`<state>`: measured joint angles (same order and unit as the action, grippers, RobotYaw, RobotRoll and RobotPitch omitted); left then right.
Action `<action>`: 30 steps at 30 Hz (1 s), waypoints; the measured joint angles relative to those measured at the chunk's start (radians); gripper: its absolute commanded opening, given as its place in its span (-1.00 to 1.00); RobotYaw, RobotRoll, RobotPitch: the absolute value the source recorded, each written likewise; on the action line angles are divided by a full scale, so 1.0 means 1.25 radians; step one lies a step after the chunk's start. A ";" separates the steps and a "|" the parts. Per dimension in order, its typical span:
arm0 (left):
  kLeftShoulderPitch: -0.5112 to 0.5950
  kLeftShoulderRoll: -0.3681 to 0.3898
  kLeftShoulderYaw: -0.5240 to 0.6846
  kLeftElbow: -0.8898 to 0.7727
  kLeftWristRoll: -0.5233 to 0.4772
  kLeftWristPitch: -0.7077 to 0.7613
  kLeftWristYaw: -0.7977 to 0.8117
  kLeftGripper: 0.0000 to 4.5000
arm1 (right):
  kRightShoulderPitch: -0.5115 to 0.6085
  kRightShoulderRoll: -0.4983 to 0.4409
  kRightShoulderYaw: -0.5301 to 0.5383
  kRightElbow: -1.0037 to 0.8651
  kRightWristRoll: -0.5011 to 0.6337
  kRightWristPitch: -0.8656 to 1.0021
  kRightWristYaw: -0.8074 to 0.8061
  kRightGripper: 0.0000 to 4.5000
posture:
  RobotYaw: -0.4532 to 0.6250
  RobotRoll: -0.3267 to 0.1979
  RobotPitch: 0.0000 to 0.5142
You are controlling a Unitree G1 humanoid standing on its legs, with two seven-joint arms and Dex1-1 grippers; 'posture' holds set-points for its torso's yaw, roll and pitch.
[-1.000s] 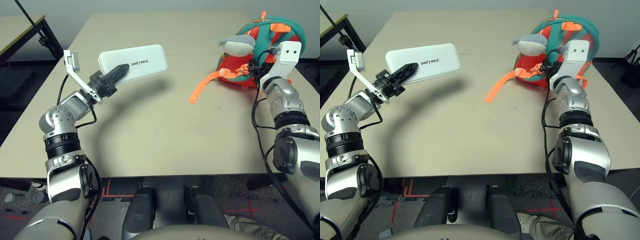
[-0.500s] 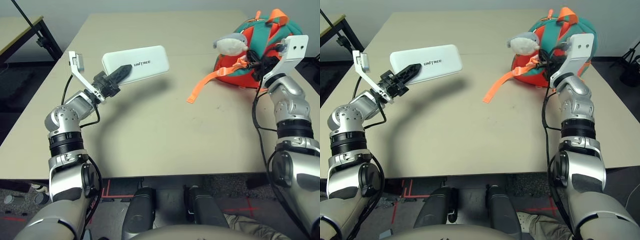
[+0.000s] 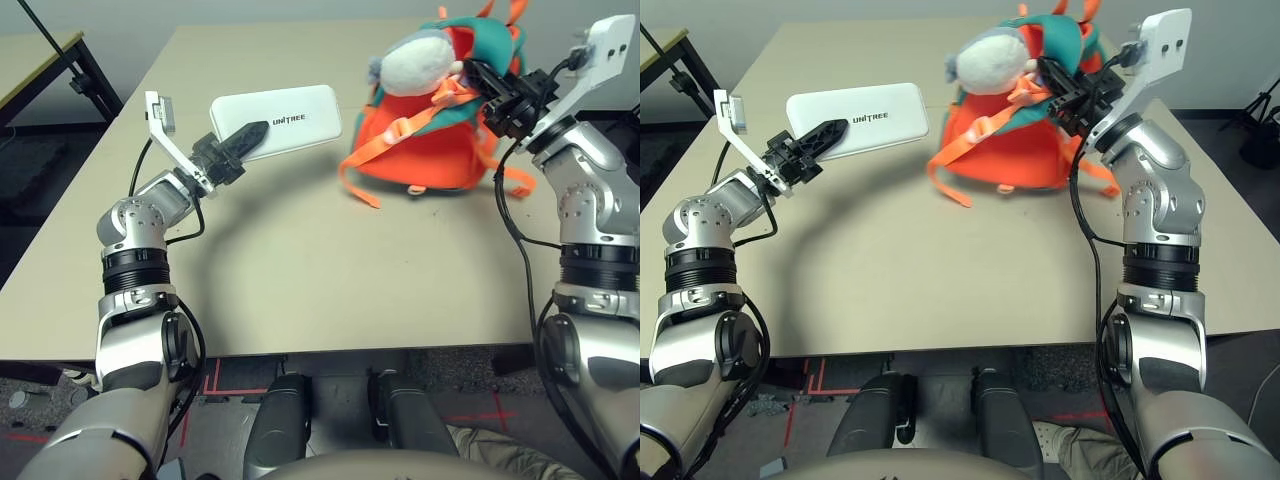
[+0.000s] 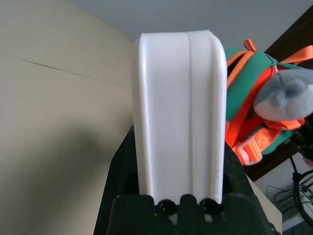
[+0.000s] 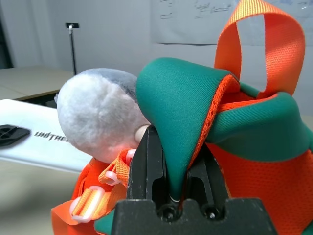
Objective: Put the pencil case into the backpack and zip it.
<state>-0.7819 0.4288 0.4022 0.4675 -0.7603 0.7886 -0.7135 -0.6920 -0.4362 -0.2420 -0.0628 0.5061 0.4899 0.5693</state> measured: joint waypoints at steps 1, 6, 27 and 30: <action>0.000 0.009 0.000 0.001 0.000 0.000 -0.002 -0.41 | 0.026 0.000 0.000 -0.044 0.012 0.024 -0.012 -0.96 | -0.03 0.25 -0.62; 0.000 0.038 0.000 0.000 0.003 -0.002 -0.007 -0.41 | 0.164 0.042 0.007 -0.226 0.071 0.107 -0.076 -0.96 | -0.05 0.25 -0.61; -0.093 0.400 -0.202 -0.146 0.066 0.082 -0.353 -0.41 | 0.351 0.063 0.118 -0.290 0.048 0.087 -0.090 -0.96 | 0.06 0.25 -0.59; -0.172 0.391 -0.251 -0.140 0.077 0.085 -0.402 -0.41 | 0.341 0.063 0.126 -0.283 0.045 0.081 -0.082 -0.96 | 0.05 0.25 -0.61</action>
<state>-0.9968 0.9173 0.0885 0.2929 -0.6637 0.8946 -1.2162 -0.2654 -0.3573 -0.0843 -0.4171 0.5624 0.5911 0.4672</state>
